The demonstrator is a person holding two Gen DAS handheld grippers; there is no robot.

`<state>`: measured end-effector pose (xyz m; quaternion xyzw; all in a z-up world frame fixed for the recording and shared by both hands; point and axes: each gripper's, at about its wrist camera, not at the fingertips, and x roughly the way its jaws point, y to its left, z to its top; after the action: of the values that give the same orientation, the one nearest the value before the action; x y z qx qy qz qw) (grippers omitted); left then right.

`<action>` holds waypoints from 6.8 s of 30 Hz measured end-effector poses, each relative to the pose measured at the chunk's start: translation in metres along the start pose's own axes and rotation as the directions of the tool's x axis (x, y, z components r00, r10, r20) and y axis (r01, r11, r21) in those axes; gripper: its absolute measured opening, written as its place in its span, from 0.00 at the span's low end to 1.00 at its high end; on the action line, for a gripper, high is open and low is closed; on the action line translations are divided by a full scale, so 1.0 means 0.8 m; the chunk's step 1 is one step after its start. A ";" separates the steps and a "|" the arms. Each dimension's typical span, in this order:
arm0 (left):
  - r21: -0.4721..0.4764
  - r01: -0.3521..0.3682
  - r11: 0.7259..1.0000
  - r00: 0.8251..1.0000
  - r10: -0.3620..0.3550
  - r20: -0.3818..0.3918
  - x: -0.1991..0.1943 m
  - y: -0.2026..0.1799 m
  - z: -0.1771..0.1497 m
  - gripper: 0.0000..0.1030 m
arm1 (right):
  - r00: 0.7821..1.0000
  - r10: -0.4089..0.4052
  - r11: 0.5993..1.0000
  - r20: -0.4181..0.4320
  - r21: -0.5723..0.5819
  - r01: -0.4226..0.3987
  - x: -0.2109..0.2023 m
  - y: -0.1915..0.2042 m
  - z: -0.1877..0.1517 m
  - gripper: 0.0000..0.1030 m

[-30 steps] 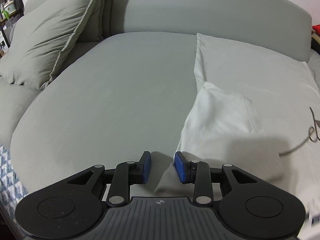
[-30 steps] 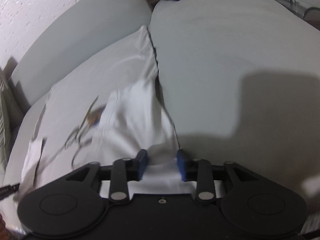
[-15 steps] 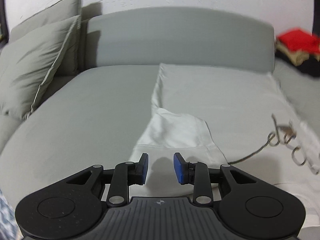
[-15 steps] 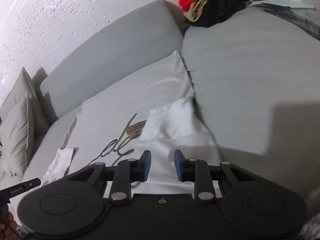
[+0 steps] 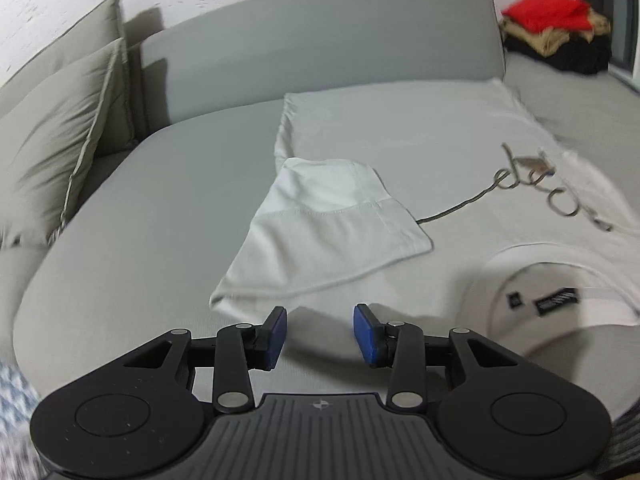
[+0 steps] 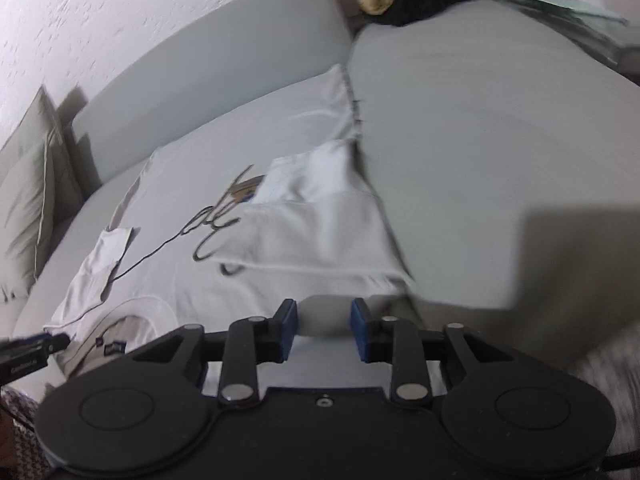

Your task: Fold clothes

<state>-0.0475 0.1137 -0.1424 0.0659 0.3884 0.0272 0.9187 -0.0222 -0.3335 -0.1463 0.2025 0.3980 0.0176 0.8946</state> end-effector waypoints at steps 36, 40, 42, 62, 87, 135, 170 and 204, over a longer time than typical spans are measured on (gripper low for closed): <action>-0.045 0.098 0.994 0.994 -0.096 0.047 -0.019 -0.036 0.009 0.44 | 0.978 0.132 0.988 0.163 -0.103 -0.116 -0.022 0.073 -0.019 0.26; 0.058 0.058 0.997 0.998 -0.057 -0.032 0.001 -0.060 0.005 0.51 | 0.977 0.160 0.977 0.138 -0.160 -0.137 -0.001 0.091 -0.019 0.26; 0.097 0.032 0.995 0.999 -0.030 -0.017 -0.003 -0.065 0.004 0.53 | 0.987 0.127 0.977 0.096 -0.184 -0.108 0.009 0.096 -0.021 0.29; -0.033 0.255 0.966 0.920 -0.232 0.315 -0.082 0.025 0.208 0.56 | 0.871 0.385 0.922 0.306 -0.078 -0.380 -0.089 0.150 0.206 0.45; -0.087 -0.327 0.941 0.942 0.317 -0.107 0.332 0.044 0.240 0.35 | 0.994 0.080 0.997 0.077 -0.012 -0.079 0.324 0.028 0.253 0.00; -0.209 0.113 0.971 0.990 -0.129 -0.062 0.438 0.124 0.379 0.40 | 0.991 0.045 0.975 0.126 0.208 -0.071 0.376 -0.049 0.396 0.26; -0.259 0.034 0.965 0.998 -0.048 -0.047 0.100 0.100 0.205 0.03 | 0.992 -0.012 0.974 0.122 0.224 -0.016 0.058 -0.005 0.226 0.06; -0.017 0.013 1.000 1.000 -0.012 0.020 -0.017 0.022 0.101 0.36 | 0.997 0.076 0.991 -0.018 0.111 -0.073 -0.010 0.009 0.091 0.36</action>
<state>0.0009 0.1220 -0.0747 0.0556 0.3792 0.0242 0.9233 0.0257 -0.3535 -0.0944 0.2661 0.4003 0.0312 0.8763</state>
